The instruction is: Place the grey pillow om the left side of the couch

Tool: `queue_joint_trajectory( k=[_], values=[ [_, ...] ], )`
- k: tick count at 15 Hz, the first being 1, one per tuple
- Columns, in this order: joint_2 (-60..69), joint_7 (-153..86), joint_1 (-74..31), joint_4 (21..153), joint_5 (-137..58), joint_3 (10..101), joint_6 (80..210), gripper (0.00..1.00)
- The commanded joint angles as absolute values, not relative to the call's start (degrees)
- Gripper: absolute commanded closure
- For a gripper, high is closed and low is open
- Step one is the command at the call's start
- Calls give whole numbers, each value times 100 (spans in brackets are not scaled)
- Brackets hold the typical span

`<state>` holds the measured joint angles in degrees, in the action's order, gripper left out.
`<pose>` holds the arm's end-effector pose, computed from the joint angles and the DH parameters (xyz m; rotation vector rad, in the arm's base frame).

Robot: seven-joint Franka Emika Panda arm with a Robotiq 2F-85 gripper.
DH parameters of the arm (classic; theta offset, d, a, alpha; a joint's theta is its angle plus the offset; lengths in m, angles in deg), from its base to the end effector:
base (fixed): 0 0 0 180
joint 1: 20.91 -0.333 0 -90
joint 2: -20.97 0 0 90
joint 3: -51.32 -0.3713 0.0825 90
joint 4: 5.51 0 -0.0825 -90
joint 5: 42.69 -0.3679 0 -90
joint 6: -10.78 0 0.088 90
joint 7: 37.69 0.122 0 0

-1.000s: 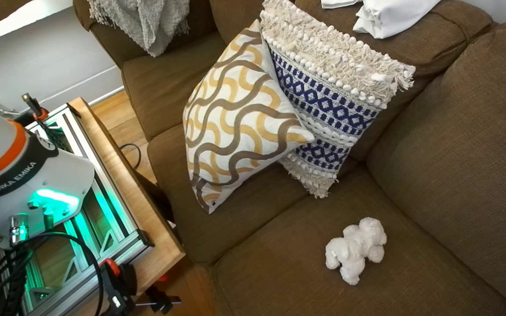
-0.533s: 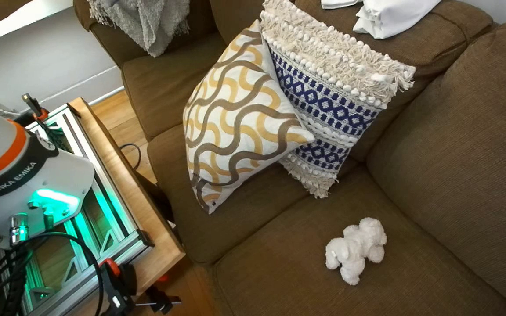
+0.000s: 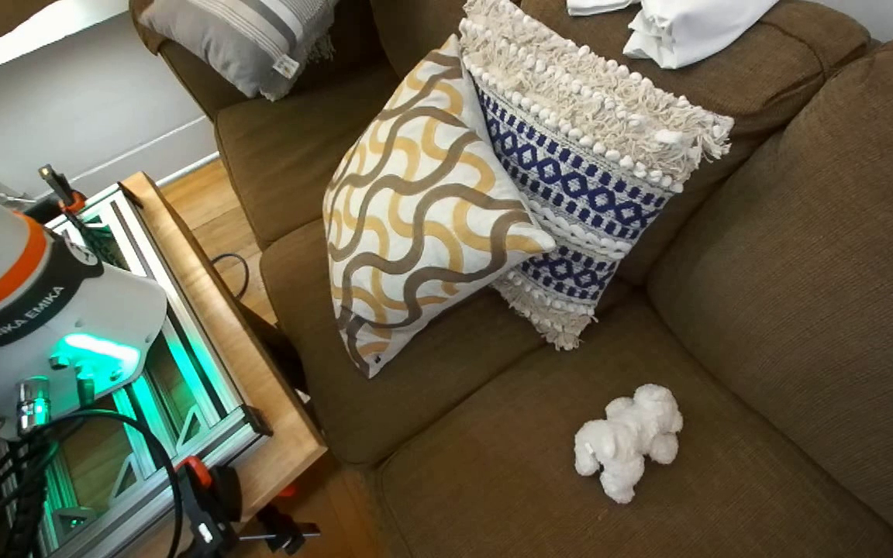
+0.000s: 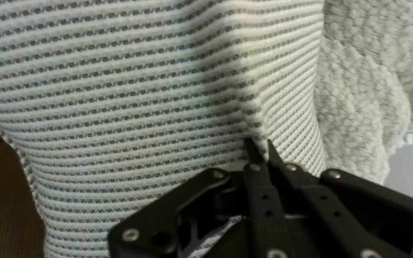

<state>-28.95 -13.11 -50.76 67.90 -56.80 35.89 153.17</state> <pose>0.6195 0.5276 0.3049 -2.6365 -0.0802 -0.1008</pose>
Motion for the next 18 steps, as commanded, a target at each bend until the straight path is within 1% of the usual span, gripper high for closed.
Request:
queue_joint_trajectory(
  k=[1, 6, 7, 8, 10, 11, 15, 16, 17, 18],
  values=[
    [-3546, -1433, -5044, 6158, -5746, 3529, 14849, 99],
    [-4436, -1348, -5081, 5165, -5676, 3557, 13736, 99],
    [-4575, -1359, -5057, 4984, -5719, 3522, 13525, 77],
    [-4649, -1409, -5043, 4855, -5729, 3501, 13380, 69],
    [-4623, -1449, -5046, 4677, -5765, 3531, 13365, 56],
    [-4614, -1398, -5076, 4545, -5730, 3577, 13385, 48],
    [-3757, -1343, -5113, 4804, -5404, 3820, 13833, 19],
    [-3425, -1268, -5159, 4934, -5204, 3989, 13781, 10],
    [-3171, -1225, -5194, 5021, -5032, 4104, 13759, 3],
    [-2944, -1203, -5240, 5082, -4876, 4201, 13879, 0]
  ],
)
